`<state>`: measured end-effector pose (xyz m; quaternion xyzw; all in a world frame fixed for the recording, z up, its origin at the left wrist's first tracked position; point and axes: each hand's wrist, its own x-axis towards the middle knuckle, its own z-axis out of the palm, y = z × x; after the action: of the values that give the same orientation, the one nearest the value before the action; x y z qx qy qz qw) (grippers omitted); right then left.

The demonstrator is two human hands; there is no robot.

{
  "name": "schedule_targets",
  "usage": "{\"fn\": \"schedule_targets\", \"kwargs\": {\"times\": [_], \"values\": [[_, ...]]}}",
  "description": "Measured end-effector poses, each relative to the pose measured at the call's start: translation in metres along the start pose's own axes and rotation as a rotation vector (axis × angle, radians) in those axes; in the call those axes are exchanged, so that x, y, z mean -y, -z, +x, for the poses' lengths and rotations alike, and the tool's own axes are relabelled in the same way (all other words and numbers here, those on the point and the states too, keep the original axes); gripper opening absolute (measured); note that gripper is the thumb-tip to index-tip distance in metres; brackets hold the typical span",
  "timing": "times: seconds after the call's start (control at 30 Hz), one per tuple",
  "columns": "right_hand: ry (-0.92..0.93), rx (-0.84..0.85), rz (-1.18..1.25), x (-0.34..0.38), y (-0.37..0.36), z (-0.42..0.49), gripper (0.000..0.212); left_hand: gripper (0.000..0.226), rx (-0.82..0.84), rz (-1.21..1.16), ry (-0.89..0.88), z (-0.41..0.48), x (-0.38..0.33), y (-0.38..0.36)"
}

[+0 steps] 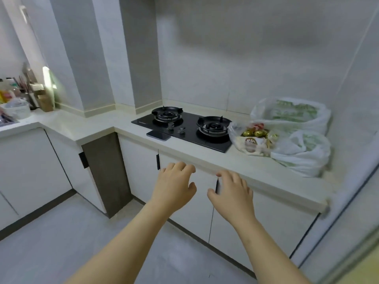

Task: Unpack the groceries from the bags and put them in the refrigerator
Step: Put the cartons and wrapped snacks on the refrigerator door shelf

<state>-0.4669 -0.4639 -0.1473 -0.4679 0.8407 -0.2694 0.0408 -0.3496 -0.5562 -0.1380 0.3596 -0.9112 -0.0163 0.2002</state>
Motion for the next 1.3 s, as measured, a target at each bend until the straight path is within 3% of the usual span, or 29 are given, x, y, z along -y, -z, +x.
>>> {"fn": "schedule_targets", "kwargs": {"times": [0.33, 0.93, 1.3], "values": [[-0.274, -0.037, -0.039, -0.074, -0.010, 0.054, 0.049, 0.038, 0.121, -0.124, -0.200, 0.095, -0.037, -0.089], [-0.600, -0.147, -0.083, -0.072, -0.079, 0.247, 0.049, 0.040, 0.261, -0.186, -0.479, 0.307, 0.040, -0.173], [-0.600, -0.201, -0.070, -0.151, -0.065, 0.340, 0.045, 0.038, 0.258, -0.227, -0.522, 0.406, -0.003, -0.230]]}}
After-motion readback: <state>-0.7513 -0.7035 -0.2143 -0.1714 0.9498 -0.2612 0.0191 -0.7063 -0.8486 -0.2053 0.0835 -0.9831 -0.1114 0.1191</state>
